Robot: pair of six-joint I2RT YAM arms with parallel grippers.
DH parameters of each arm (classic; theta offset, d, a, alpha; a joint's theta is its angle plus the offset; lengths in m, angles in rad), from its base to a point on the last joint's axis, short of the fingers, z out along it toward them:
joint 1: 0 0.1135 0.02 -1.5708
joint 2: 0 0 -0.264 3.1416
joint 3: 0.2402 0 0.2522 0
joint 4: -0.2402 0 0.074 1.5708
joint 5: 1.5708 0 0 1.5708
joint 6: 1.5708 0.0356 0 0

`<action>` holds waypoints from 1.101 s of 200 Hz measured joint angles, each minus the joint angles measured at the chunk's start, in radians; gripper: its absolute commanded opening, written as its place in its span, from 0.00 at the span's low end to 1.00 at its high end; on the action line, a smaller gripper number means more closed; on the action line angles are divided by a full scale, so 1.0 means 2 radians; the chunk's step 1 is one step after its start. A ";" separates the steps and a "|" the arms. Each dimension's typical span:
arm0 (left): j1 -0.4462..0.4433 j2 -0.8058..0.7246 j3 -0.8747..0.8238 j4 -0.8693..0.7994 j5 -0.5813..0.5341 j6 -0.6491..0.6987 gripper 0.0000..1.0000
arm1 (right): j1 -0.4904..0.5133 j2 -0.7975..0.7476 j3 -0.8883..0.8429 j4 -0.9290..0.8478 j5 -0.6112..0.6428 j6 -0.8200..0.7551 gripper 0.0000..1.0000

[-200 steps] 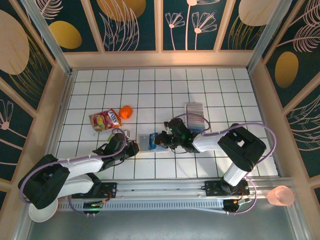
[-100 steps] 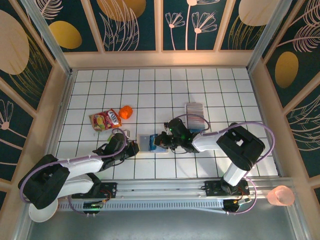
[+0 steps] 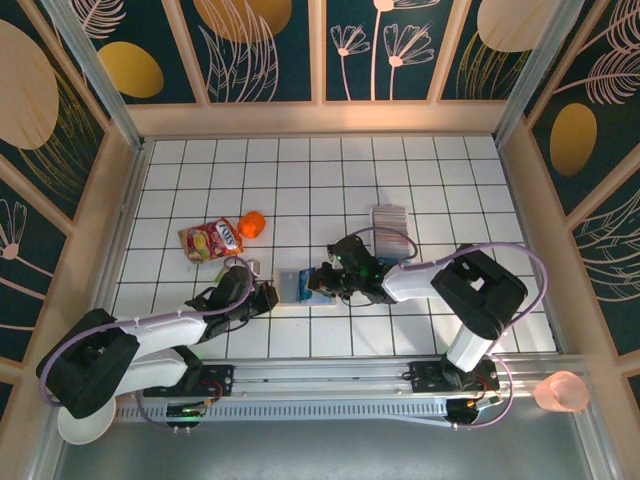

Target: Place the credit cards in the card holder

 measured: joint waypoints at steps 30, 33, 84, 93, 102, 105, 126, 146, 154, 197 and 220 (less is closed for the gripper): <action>0.000 -0.003 -0.002 0.000 0.000 0.000 0.00 | 0.000 0.002 0.000 0.005 -0.007 0.000 0.00; 0.000 -0.003 -0.002 0.000 0.000 0.000 0.00 | 0.000 0.002 0.000 0.006 -0.007 0.000 0.00; 0.000 -0.006 -0.004 0.000 0.000 0.000 0.00 | 0.000 0.005 0.001 0.006 -0.010 0.000 0.00; 0.000 -0.006 -0.005 0.000 0.000 0.000 0.00 | 0.000 0.005 0.001 0.006 -0.011 0.000 0.00; 0.000 -0.006 -0.005 0.000 0.000 0.000 0.00 | 0.000 0.005 0.001 0.006 -0.012 0.000 0.00; 0.000 -0.006 -0.005 0.001 0.000 0.000 0.00 | 0.000 0.005 0.001 0.005 -0.012 0.000 0.00; 0.000 -0.008 -0.006 0.001 0.000 0.000 0.00 | 0.000 0.006 0.003 0.003 -0.013 -0.001 0.00; 0.000 -0.009 -0.006 0.000 0.000 0.000 0.00 | 0.000 0.010 0.008 0.002 -0.016 -0.002 0.00; 0.000 -0.010 -0.006 0.000 0.000 0.000 0.00 | 0.000 0.012 0.010 0.002 -0.018 -0.002 0.00; 0.000 -0.010 -0.006 0.000 -0.004 0.000 0.00 | 0.001 0.016 0.027 -0.023 -0.017 -0.017 0.14; 0.000 -0.010 -0.006 0.000 -0.004 0.000 0.00 | 0.002 0.016 0.035 -0.048 -0.005 -0.035 0.30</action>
